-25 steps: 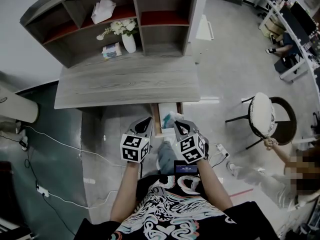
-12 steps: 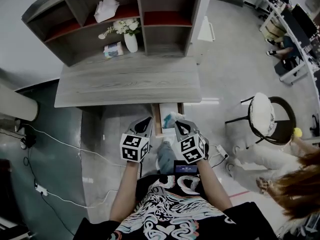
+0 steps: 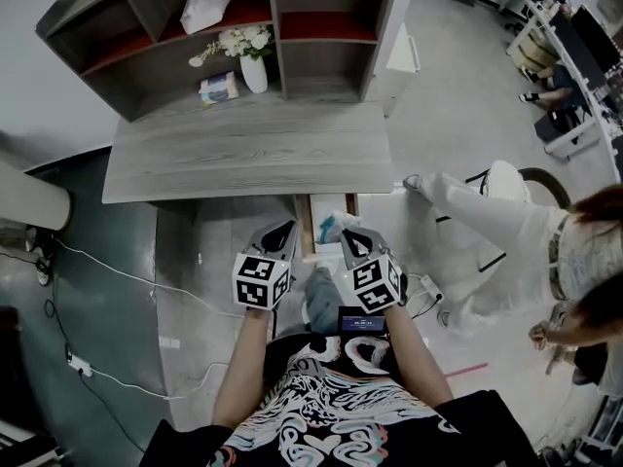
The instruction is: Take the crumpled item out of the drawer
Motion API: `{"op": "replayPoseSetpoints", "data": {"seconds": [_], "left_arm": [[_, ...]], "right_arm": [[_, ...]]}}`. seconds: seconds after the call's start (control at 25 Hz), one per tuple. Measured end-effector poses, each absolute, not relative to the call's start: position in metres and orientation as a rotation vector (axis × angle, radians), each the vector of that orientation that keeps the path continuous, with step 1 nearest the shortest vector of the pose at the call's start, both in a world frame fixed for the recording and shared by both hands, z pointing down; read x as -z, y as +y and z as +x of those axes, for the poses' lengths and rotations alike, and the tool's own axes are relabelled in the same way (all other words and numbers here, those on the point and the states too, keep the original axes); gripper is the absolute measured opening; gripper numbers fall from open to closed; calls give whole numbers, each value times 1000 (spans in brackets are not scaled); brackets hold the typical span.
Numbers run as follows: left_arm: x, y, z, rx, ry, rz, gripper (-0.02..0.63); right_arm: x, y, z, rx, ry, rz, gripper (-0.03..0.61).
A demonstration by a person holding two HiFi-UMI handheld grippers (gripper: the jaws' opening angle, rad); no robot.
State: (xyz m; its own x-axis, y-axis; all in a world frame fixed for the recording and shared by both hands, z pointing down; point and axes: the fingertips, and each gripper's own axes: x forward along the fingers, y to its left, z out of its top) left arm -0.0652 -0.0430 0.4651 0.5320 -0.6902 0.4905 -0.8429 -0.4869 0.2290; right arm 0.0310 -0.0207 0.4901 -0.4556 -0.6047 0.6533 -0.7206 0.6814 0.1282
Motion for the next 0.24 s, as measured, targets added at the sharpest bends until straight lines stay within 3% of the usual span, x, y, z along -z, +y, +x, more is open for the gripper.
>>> {"op": "replayPoseSetpoints", "data": {"seconds": [0.24], "left_arm": [[-468,-51,-63,-462,-1239,2332,0]], "right_arm": [[-492,-28,32,-221,-2205,1009,8]]}}
